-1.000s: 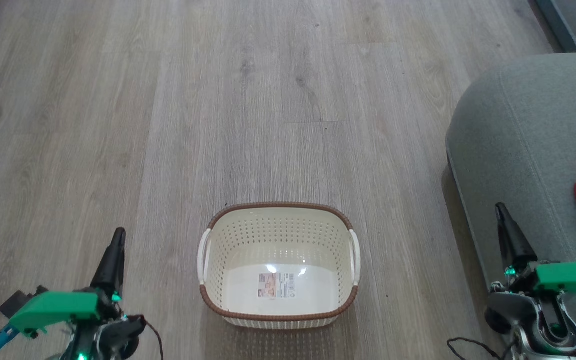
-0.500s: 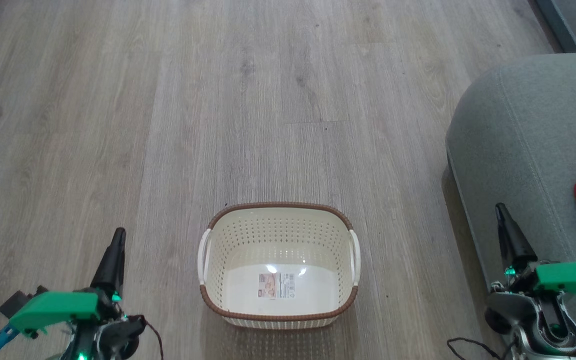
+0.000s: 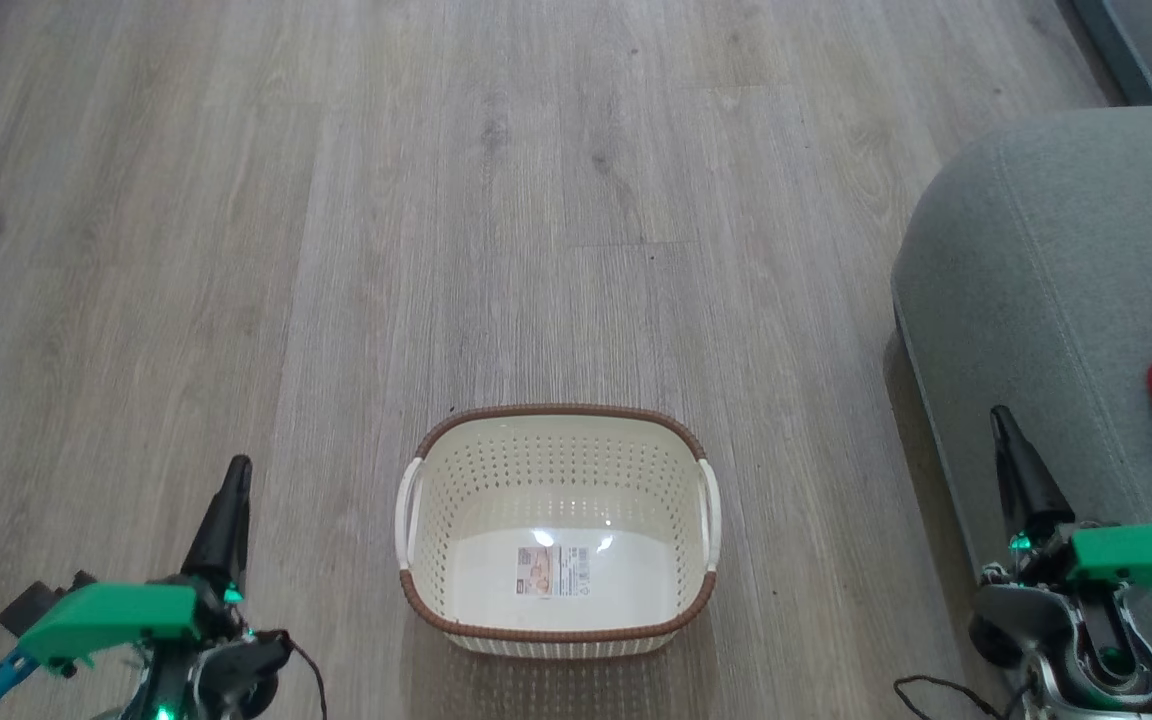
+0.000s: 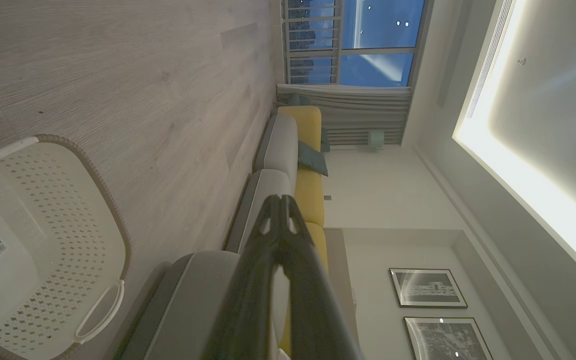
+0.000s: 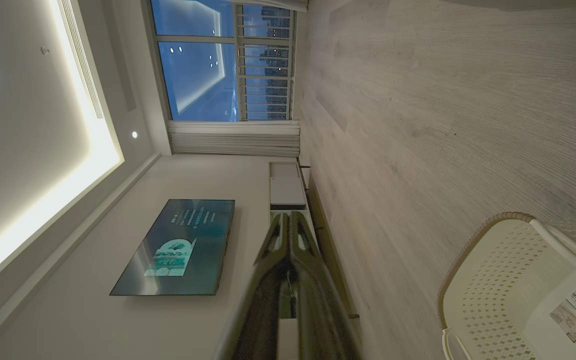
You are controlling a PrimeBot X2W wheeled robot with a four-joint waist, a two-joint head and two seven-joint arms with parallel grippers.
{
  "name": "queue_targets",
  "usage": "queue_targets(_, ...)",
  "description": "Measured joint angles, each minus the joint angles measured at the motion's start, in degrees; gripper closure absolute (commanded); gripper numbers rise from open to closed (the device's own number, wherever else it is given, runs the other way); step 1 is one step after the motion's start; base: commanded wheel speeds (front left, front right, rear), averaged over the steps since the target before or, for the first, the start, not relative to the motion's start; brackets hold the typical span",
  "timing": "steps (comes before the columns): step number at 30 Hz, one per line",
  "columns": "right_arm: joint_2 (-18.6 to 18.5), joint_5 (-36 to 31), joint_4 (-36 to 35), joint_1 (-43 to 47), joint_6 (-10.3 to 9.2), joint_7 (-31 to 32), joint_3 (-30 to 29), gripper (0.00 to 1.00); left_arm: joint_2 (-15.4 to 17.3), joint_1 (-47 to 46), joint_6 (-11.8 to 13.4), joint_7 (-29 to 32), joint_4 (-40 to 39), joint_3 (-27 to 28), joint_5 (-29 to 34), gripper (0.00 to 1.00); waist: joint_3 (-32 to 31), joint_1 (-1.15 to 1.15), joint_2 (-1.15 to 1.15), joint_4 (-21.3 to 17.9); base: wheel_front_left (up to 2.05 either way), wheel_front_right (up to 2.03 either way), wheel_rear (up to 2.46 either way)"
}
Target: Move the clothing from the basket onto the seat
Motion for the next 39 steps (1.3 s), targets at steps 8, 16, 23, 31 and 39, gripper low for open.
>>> queue_targets(8,0.0,0.0,0.0,0.0,0.00,0.0,0.0,1.00,0.0,0.0,0.0,0.0,0.0,0.0,0.0,1.00,0.0,0.00,0.00,0.0,0.00,0.00,0.00)
queue_targets(16,0.0,0.0,0.0,0.0,0.00,0.0,0.0,1.00,0.0,0.0,0.0,0.0,0.0,0.0,0.0,1.00,0.0,0.00,0.00,0.0,0.00,0.00,0.00)
queue_targets(23,0.0,0.0,0.0,0.0,0.00,0.0,0.0,1.00,0.0,0.0,0.0,0.0,0.0,0.0,0.0,1.00,0.0,0.00,0.00,0.0,0.00,0.00,0.00)
queue_targets(31,0.0,0.0,0.0,0.0,0.00,0.0,0.0,1.00,0.0,0.0,0.0,0.0,0.0,0.0,0.0,1.00,0.0,0.00,0.00,0.0,0.00,0.00,0.00)
queue_targets(39,0.0,0.0,0.0,0.0,0.00,0.0,0.0,1.00,0.0,0.0,0.0,0.0,0.0,0.0,0.0,1.00,0.0,0.00,0.00,0.0,0.00,0.00,0.00)
